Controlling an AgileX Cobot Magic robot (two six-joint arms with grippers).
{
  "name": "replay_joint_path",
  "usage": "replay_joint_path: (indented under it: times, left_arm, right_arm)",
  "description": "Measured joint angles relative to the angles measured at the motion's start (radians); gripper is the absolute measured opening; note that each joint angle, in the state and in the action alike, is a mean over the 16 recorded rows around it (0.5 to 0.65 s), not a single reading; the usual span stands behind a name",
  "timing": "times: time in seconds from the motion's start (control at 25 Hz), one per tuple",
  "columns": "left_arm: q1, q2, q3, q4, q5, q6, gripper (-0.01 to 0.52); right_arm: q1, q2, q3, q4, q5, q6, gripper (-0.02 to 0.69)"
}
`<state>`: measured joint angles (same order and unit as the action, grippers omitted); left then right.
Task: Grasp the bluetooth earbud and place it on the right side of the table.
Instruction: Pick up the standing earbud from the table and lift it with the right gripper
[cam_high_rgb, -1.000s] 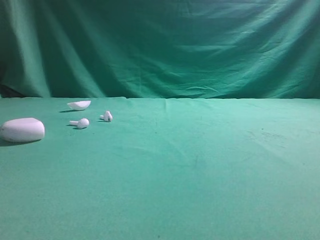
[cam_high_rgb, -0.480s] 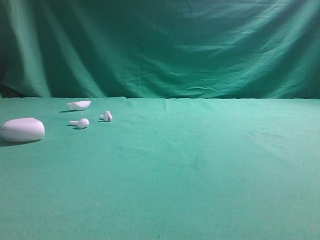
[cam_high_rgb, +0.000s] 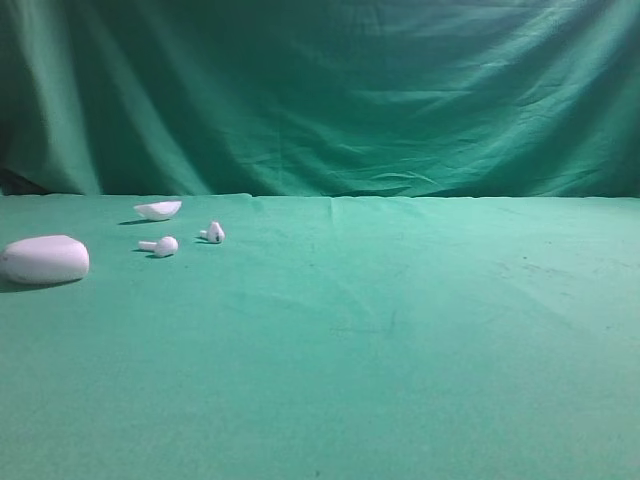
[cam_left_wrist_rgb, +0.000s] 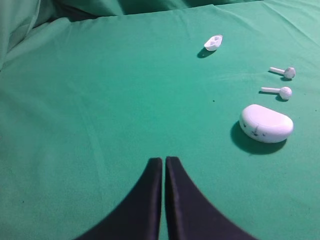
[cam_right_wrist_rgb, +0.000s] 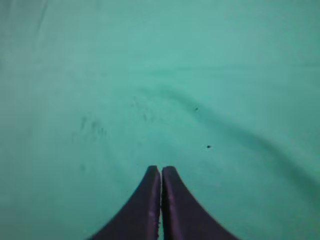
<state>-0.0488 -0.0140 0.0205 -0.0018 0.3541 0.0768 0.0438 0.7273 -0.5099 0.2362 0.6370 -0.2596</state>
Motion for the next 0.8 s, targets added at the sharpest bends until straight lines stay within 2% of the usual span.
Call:
replay_joint_path:
  times: [0.36, 0.8]
  left_arm:
    - [0.0, 0.0, 0.0, 0.0, 0.0, 0.0, 0.0]
    - [0.0, 0.0, 0.0, 0.0, 0.0, 0.0, 0.0]
  right_arm:
    - [0.212, 0.375, -0.244, 0.021, 0.145, -0.118, 0.0]
    - [0.509, 0.816, -0.671, -0.163, 0.297, 0.024, 0.0]
